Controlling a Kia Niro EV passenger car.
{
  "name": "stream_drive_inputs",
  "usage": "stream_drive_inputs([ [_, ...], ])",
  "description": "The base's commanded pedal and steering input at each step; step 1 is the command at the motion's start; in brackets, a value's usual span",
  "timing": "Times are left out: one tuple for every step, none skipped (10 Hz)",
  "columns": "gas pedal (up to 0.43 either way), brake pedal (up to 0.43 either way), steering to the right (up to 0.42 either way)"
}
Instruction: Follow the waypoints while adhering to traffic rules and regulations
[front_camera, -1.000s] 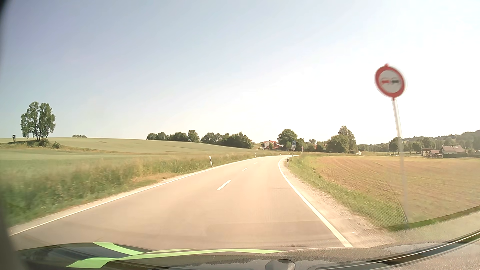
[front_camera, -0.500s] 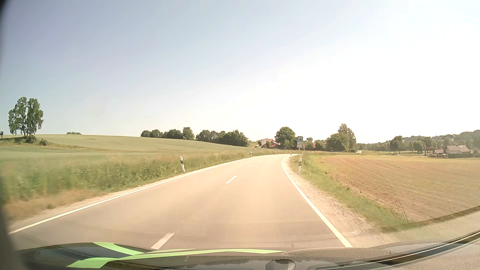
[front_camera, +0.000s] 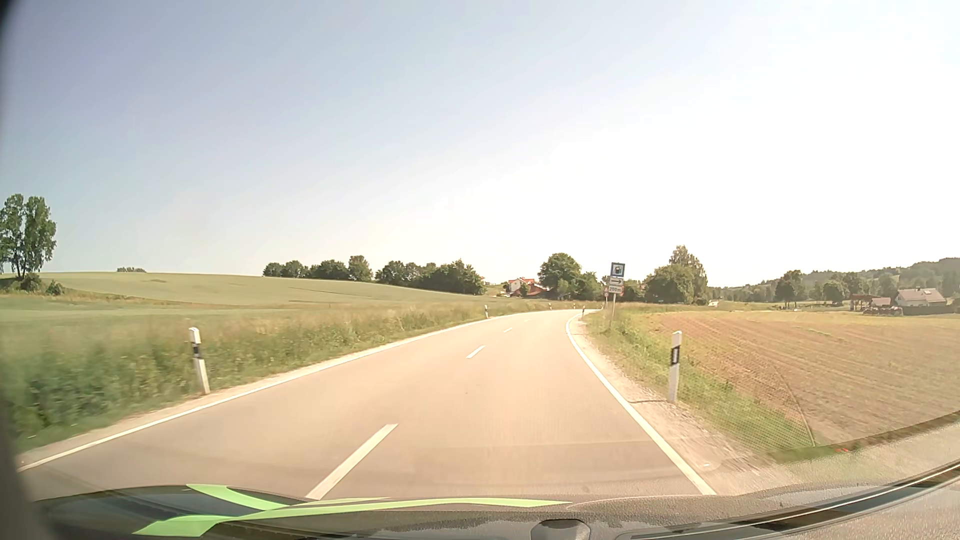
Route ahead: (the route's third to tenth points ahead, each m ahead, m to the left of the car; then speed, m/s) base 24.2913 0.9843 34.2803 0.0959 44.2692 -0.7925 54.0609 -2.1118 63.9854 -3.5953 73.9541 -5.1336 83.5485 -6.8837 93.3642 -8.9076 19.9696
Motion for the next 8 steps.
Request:
stream_drive_inputs([
  [0.098, 0.000, 0.011],
  [0.098, 0.000, 0.011],
  [0.110, 0.000, 0.011],
  [0.118, 0.000, 0.011],
  [0.130, 0.000, 0.011],
  [0.157, 0.000, 0.011],
  [0.169, 0.000, 0.011],
  [0.177, 0.000, 0.012],
])
